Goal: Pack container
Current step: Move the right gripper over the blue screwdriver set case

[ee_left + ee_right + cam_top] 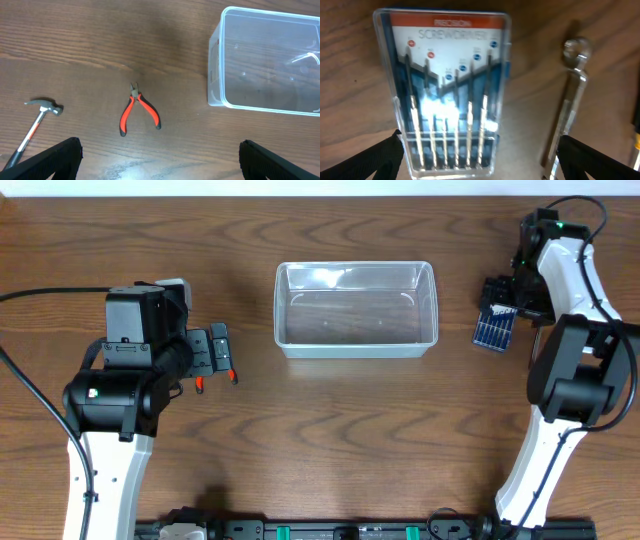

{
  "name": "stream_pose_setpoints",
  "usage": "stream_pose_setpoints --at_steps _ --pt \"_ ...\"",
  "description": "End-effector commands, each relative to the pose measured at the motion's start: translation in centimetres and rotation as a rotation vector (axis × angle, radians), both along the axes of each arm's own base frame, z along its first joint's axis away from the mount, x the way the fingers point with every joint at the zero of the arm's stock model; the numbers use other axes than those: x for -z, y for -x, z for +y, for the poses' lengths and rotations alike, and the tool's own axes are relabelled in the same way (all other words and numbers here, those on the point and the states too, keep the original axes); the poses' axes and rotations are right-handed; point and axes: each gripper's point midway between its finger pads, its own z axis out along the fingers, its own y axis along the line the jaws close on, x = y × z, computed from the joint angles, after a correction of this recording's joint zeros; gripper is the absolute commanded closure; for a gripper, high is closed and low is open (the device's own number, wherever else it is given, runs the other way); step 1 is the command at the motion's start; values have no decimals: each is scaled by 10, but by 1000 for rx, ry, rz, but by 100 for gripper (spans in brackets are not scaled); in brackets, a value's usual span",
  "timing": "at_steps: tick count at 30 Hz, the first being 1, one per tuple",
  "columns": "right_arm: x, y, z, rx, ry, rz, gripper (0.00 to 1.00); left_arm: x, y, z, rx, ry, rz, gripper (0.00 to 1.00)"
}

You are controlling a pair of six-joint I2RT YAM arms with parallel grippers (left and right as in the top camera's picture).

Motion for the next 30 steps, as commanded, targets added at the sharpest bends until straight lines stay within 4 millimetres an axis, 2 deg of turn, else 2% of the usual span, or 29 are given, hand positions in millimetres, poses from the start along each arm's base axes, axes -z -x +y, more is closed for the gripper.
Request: stream_pose_setpoints --at_steps 1,9,30 --pt "9 -6 12 -51 -30 3 1 -7 -3 1 8 -14 -19 2" --pt "17 -13 23 -74 -56 -9 1 -7 -2 1 8 -14 -19 2" --pt "19 -20 16 -63 -46 -44 1 -7 -2 1 6 -18 -19 2"
